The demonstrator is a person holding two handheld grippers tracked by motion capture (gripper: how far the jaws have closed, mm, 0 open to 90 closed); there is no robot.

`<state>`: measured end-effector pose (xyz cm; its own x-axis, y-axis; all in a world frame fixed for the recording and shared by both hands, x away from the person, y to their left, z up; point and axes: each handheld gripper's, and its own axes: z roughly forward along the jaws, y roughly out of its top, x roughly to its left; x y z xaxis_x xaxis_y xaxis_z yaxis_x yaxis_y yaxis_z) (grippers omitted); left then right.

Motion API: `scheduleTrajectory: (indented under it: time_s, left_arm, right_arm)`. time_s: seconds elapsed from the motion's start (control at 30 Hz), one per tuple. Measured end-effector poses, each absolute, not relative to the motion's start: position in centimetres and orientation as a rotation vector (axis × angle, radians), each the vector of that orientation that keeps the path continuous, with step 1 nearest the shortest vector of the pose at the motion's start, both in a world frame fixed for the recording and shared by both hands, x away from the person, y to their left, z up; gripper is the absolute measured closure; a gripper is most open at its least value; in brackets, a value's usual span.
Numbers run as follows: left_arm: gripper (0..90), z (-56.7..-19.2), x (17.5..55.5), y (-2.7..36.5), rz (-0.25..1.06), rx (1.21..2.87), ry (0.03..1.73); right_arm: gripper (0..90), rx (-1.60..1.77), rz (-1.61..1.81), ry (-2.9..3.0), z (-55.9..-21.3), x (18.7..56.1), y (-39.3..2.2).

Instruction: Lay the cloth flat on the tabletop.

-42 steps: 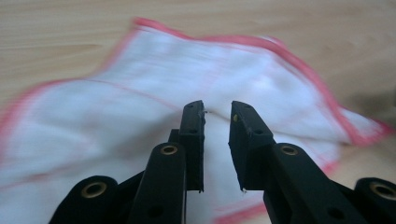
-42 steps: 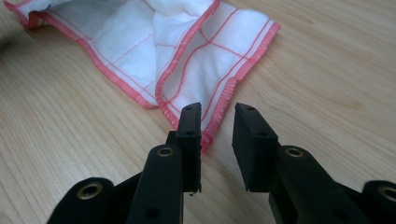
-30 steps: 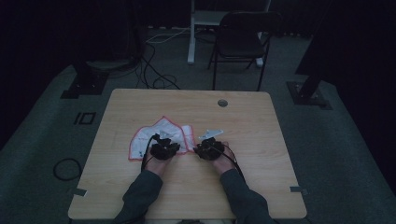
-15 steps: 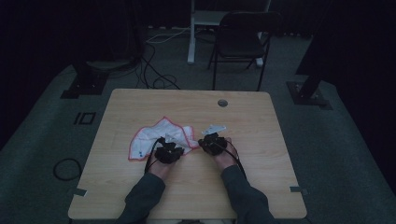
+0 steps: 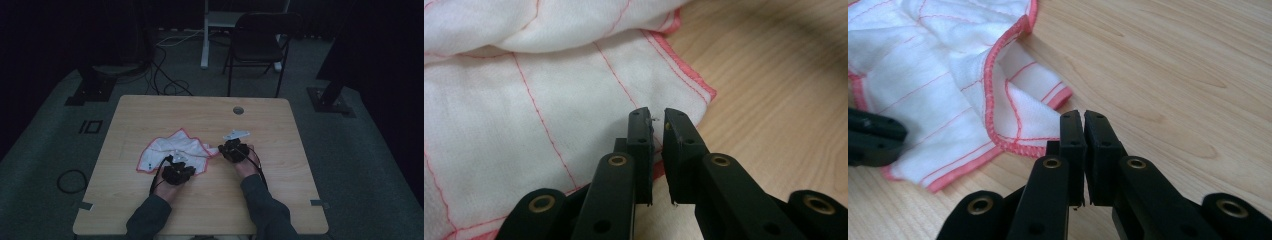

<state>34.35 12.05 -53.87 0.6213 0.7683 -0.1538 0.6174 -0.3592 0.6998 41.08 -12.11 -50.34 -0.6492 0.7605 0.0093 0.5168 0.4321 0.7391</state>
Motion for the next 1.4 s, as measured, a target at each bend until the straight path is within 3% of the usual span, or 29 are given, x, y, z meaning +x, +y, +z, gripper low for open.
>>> scheduleTrajectory:
  time_s: [1.0, 1.2, 1.4]
  left_arm:
    - [82.9, -53.8, 28.3, 13.1, 0.133, 2.18, 0.899]
    - [82.5, -53.8, 27.8, 12.3, 0.115, 2.196, 0.861]
    - [82.6, -53.9, 27.2, 11.0, 0.078, 2.202, 0.814]
  right_arm:
    - [87.7, 1.294, 0.943, 2.247, -51.1, 42.8, -18.0]
    - [77.3, 1.305, 0.923, 2.197, -50.9, 42.6, -18.2]
    - [75.7, 1.232, 0.968, 2.231, -50.3, 41.6, -17.2]
